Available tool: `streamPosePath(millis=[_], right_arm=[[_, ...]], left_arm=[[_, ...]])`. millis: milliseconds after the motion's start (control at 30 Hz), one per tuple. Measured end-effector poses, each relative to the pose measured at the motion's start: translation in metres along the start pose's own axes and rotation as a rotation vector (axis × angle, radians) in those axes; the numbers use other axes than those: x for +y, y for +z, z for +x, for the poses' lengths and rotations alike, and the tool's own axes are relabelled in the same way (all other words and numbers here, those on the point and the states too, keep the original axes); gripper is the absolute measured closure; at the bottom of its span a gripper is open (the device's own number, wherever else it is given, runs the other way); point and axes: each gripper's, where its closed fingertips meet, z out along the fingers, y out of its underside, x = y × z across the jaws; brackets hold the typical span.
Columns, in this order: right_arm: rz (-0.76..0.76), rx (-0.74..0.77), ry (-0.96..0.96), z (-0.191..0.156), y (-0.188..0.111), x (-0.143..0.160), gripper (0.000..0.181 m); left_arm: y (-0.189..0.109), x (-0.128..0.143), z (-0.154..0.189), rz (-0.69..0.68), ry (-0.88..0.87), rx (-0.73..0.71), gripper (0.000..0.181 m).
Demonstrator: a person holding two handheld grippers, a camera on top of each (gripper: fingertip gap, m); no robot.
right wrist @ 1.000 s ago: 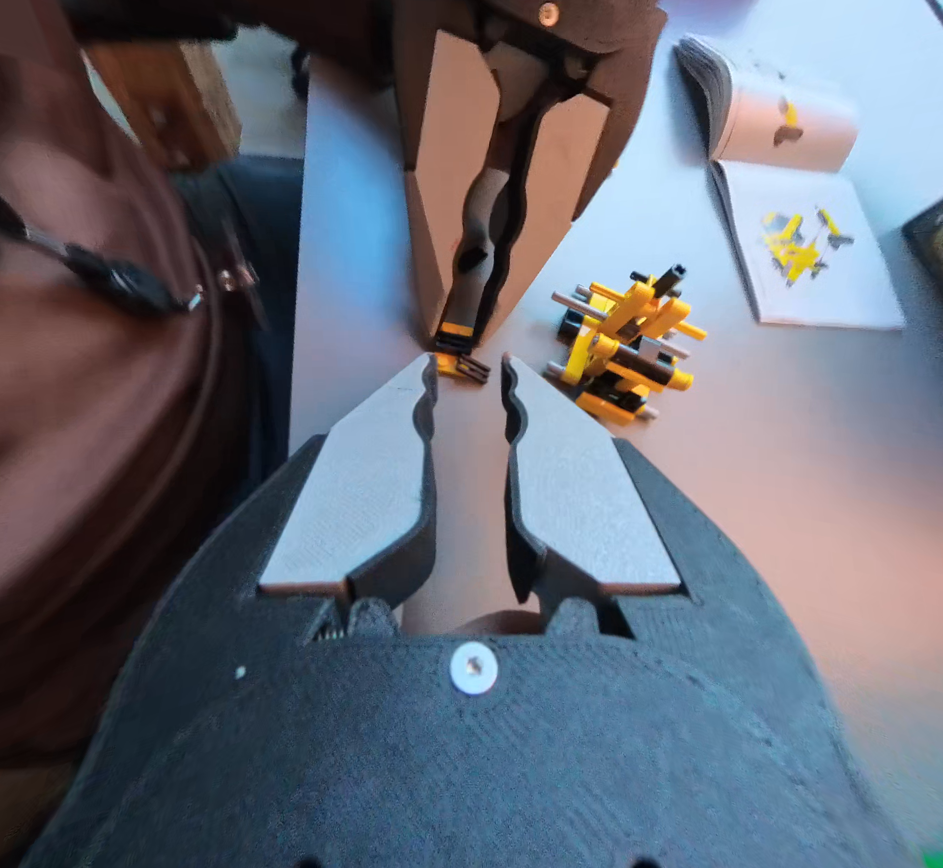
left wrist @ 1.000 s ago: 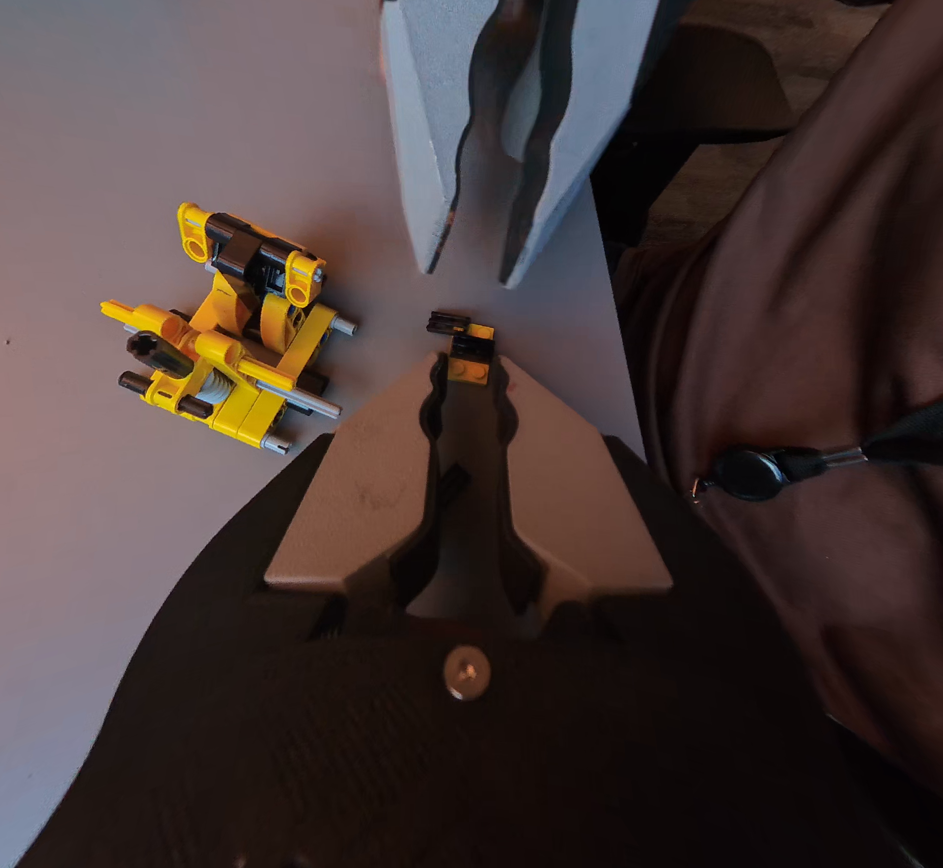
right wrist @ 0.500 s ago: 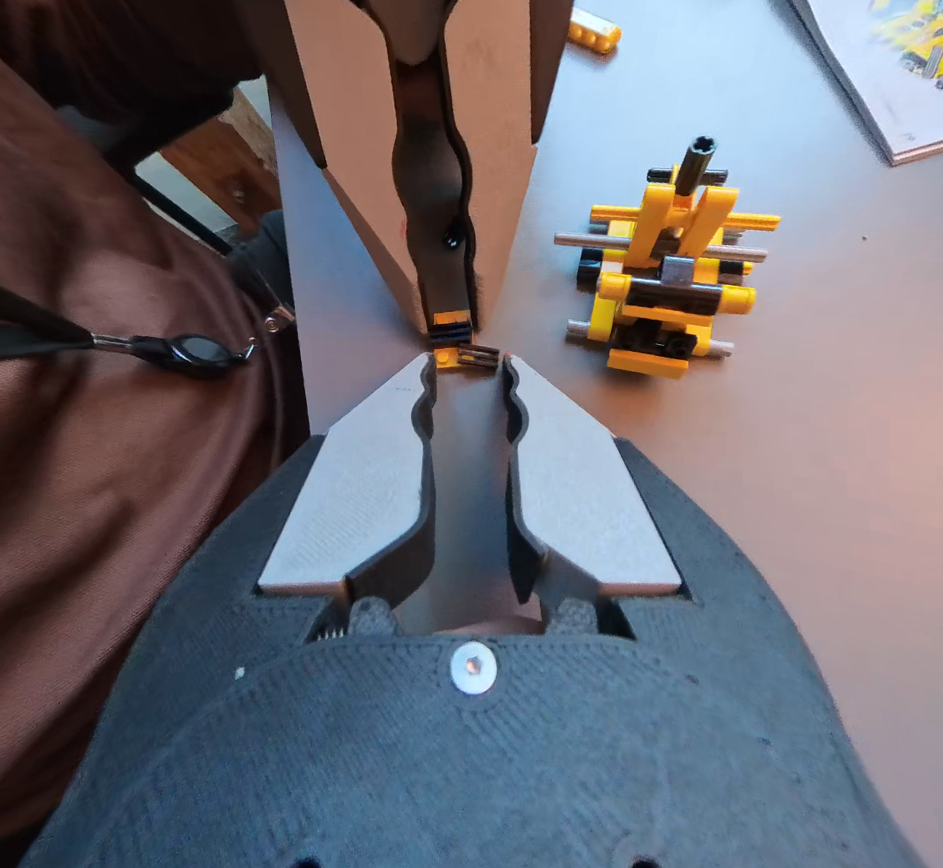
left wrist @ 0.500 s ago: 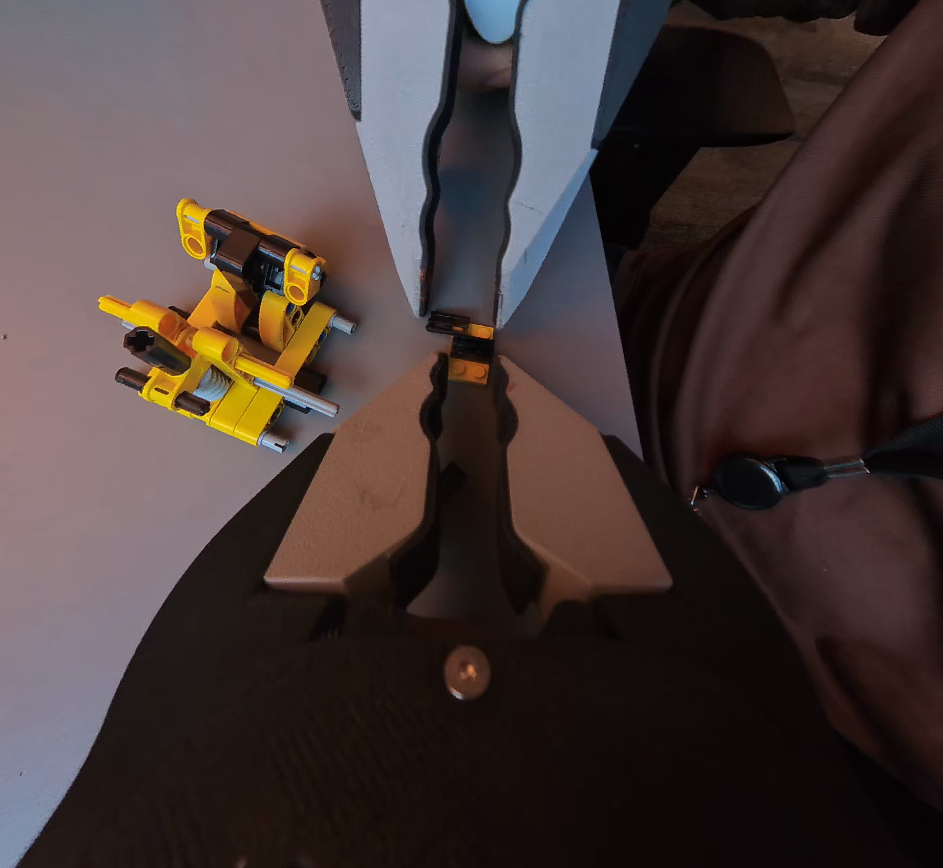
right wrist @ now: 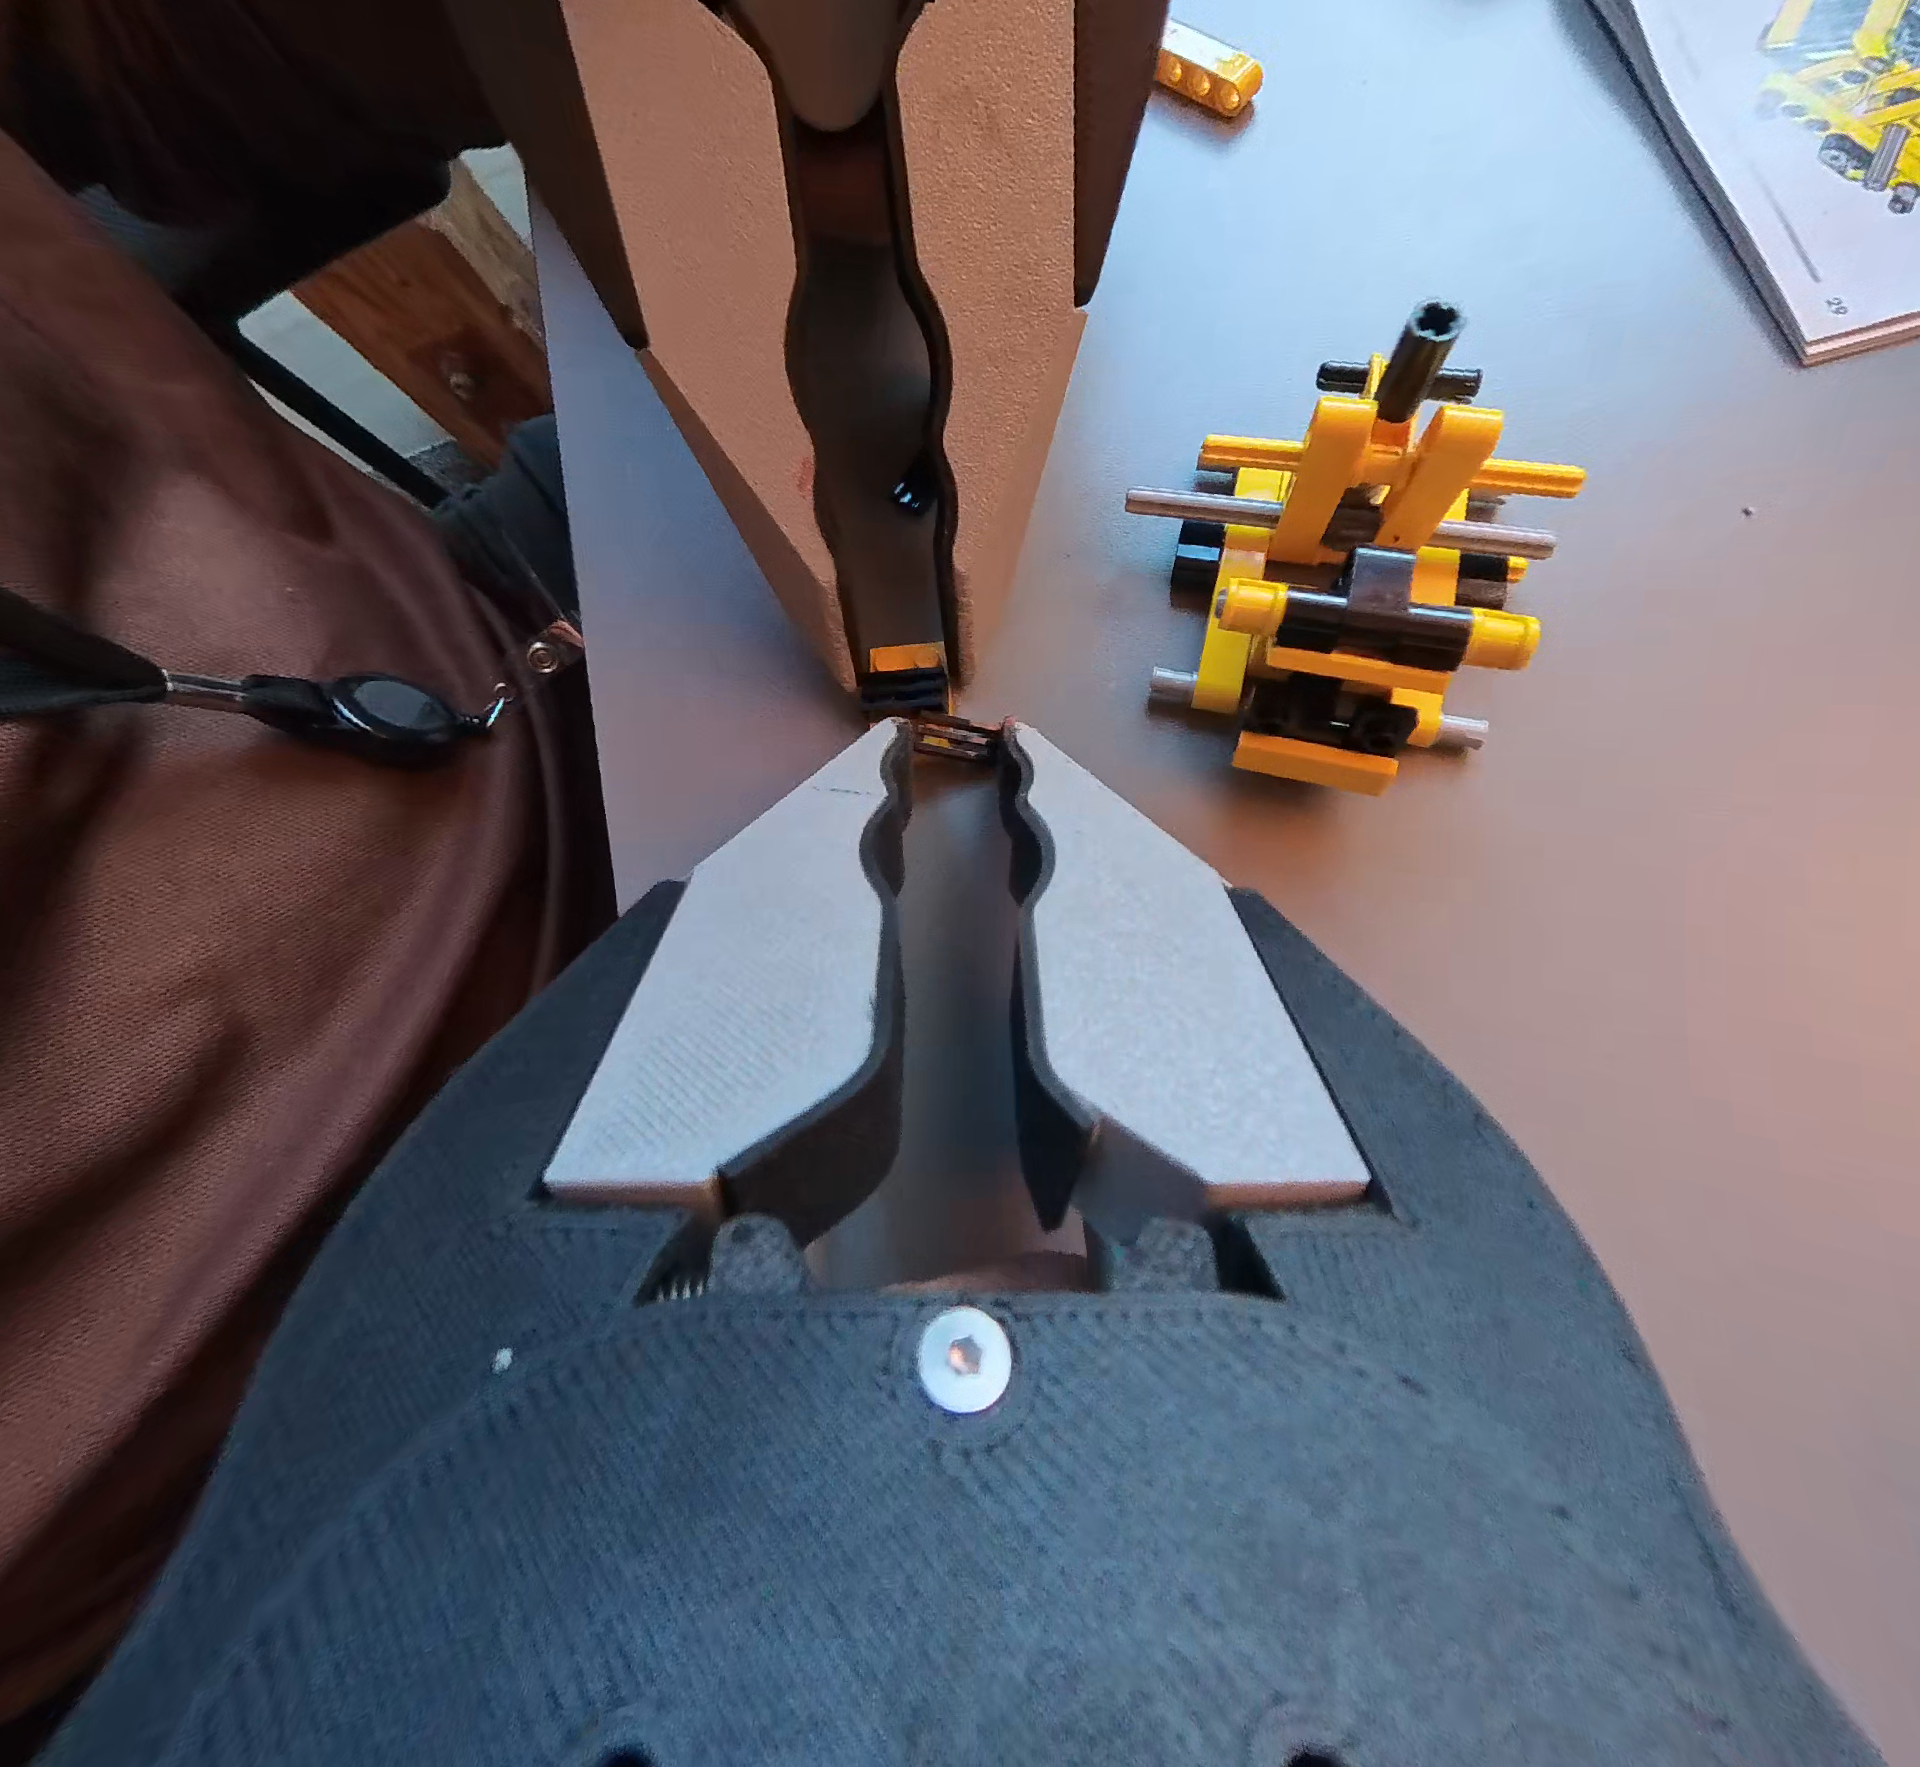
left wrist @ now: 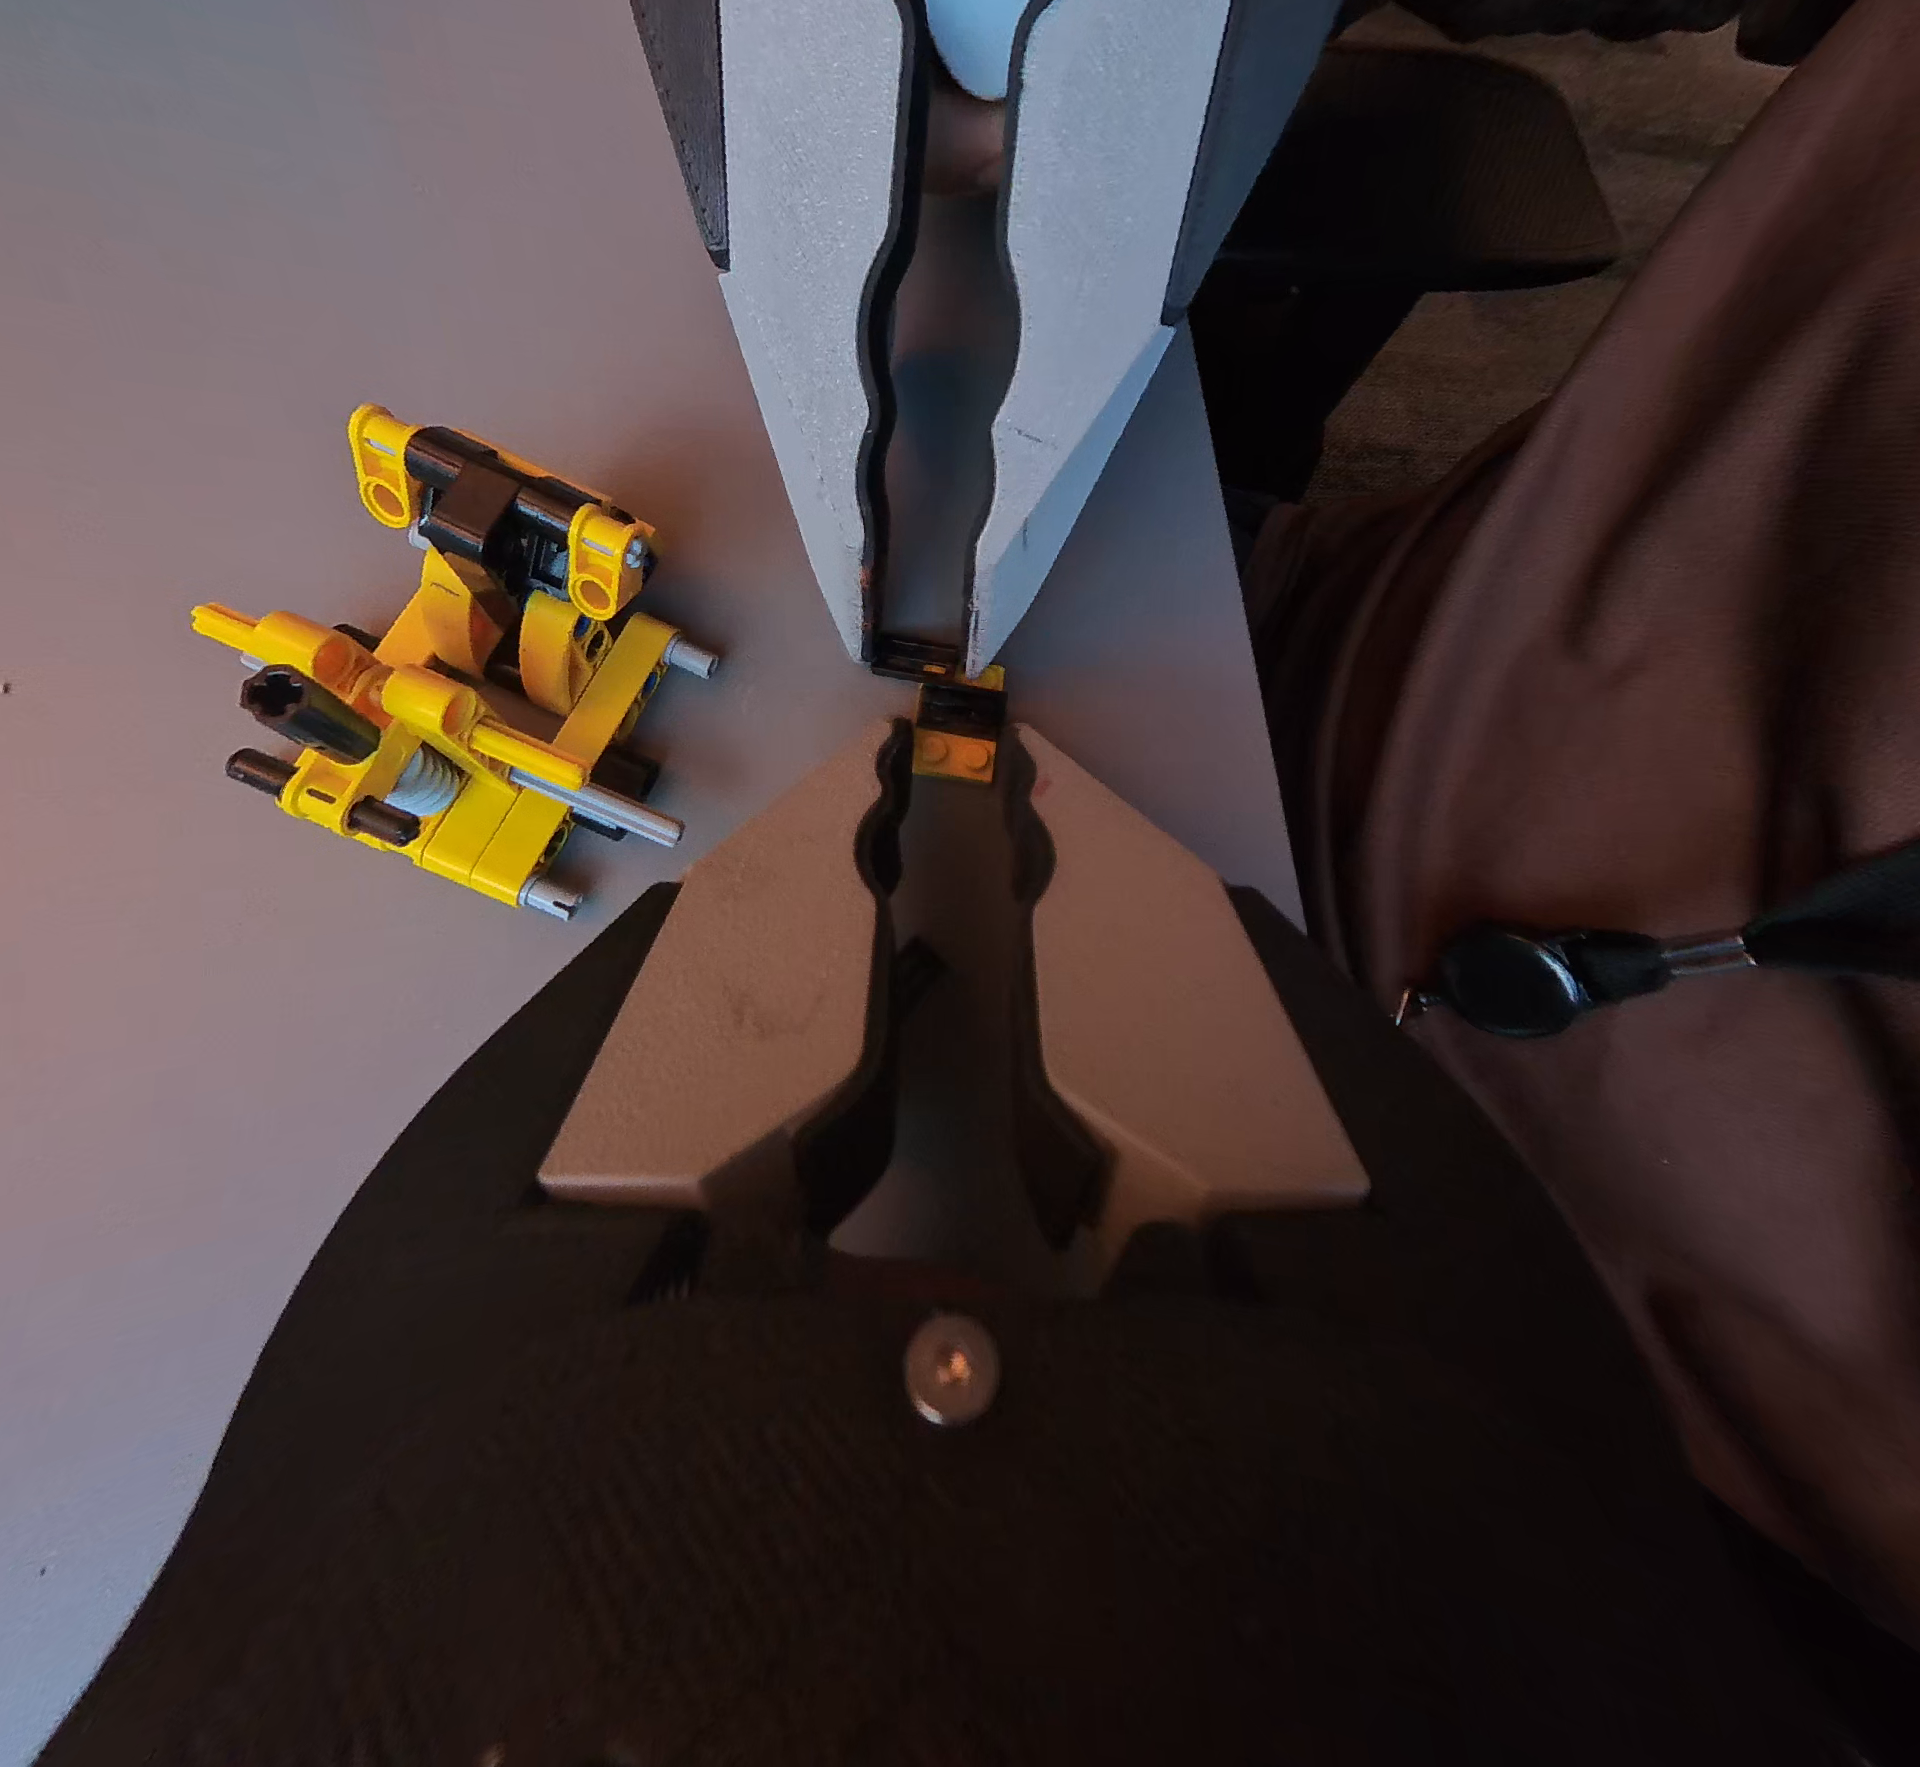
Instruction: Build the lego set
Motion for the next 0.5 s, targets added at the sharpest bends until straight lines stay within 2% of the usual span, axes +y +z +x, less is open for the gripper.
streamPosePath(millis=[500], right_arm=[[-0.048, 0.081, -0.192, -0.0084, 0.0005, -0.0005, 0.169]], left_arm=[[0.0000, 0.0002, 0.0003, -0.001, 0.004, -0.001, 0.167]])
